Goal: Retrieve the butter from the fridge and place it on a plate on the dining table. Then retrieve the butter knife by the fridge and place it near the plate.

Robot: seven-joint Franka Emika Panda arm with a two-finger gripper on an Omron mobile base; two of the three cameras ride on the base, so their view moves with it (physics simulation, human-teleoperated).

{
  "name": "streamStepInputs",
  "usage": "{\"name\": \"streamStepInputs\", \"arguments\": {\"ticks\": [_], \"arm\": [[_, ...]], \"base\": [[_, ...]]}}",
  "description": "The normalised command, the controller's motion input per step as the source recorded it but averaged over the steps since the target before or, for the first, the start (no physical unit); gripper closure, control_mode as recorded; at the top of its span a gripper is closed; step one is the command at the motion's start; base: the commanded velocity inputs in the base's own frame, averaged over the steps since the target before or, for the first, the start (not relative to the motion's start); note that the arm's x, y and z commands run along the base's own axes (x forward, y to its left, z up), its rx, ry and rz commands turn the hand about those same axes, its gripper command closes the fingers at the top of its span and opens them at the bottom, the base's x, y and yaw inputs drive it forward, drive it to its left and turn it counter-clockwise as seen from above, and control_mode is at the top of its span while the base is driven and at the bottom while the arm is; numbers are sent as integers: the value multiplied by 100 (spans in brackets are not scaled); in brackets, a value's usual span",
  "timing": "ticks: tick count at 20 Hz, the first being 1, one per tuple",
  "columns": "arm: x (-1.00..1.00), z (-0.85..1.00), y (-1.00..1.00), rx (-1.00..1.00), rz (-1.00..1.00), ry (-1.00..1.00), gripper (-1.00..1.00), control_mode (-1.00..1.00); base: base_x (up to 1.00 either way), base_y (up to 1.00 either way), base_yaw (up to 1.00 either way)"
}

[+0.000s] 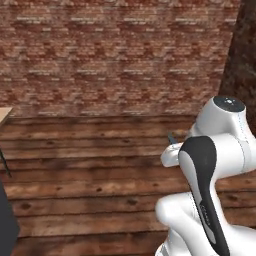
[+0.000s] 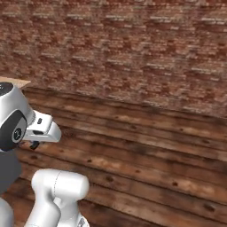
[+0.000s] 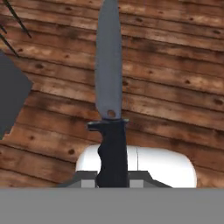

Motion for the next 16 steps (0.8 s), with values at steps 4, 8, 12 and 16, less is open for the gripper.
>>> {"name": "streamStepInputs", "arguments": {"ticks": [4,8,12,16], "arm": [[0,0,0,0,0,0,100,100],[0,0,0,0,0,0,100,100],[0,0,0,0,0,0,100,100],[0,0,0,0,0,0,100,100]], "base": [[31,-25,76],[28,-50,63],[10,-77,52],[66,-74,41]]}}
